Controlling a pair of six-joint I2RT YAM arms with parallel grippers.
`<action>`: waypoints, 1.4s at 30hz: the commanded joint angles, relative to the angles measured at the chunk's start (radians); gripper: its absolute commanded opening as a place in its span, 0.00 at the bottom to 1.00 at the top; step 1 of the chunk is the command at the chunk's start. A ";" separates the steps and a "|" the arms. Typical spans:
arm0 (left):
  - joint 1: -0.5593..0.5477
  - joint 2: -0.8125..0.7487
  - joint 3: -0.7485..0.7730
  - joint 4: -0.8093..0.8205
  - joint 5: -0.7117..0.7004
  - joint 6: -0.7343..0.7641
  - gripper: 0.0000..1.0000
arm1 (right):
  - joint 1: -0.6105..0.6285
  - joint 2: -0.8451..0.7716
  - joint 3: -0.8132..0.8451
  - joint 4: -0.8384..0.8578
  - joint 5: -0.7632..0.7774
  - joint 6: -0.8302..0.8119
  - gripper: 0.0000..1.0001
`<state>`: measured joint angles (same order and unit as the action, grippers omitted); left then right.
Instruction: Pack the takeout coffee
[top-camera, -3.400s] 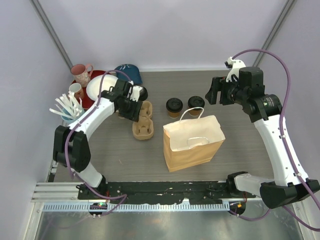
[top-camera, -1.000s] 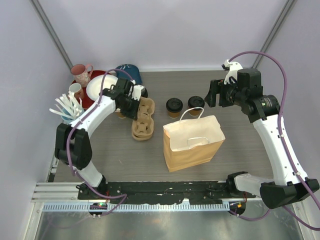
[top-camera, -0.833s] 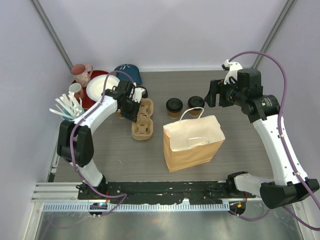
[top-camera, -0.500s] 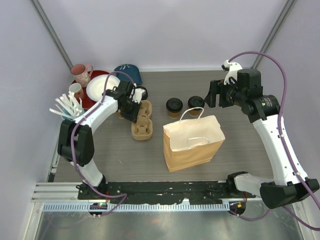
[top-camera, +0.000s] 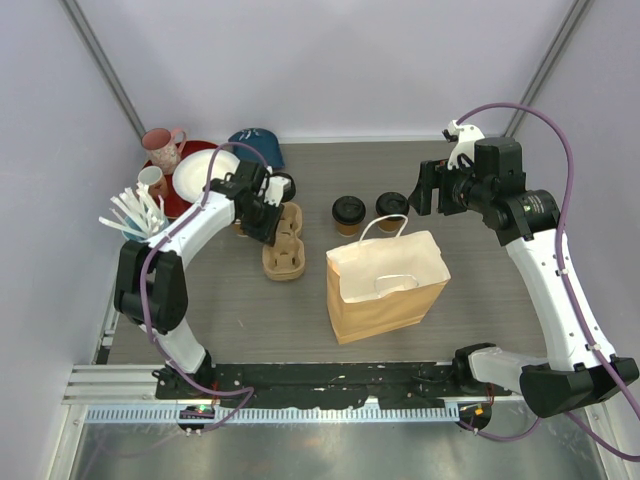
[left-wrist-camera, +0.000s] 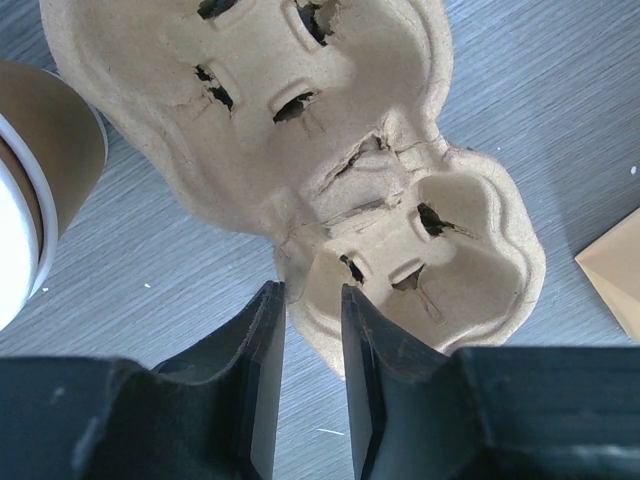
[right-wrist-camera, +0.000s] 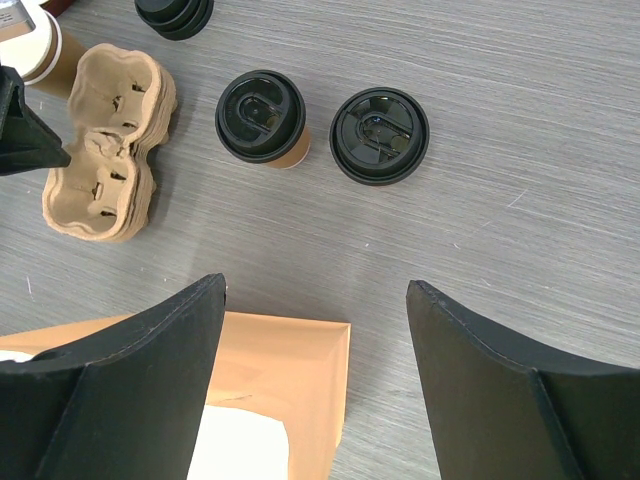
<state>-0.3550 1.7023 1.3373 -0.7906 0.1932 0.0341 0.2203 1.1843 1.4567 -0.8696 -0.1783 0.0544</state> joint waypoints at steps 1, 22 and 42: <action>0.010 0.010 0.028 -0.004 -0.018 0.010 0.36 | 0.001 -0.028 0.027 0.007 -0.007 -0.016 0.78; 0.011 0.026 -0.009 0.028 -0.026 0.010 0.34 | -0.001 -0.034 0.019 0.001 -0.007 -0.021 0.78; 0.011 -0.044 0.000 0.005 0.043 -0.008 0.01 | -0.001 -0.032 0.019 0.003 -0.012 -0.019 0.78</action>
<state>-0.3485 1.7058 1.3273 -0.7860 0.1928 0.0315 0.2203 1.1843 1.4567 -0.8730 -0.1787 0.0494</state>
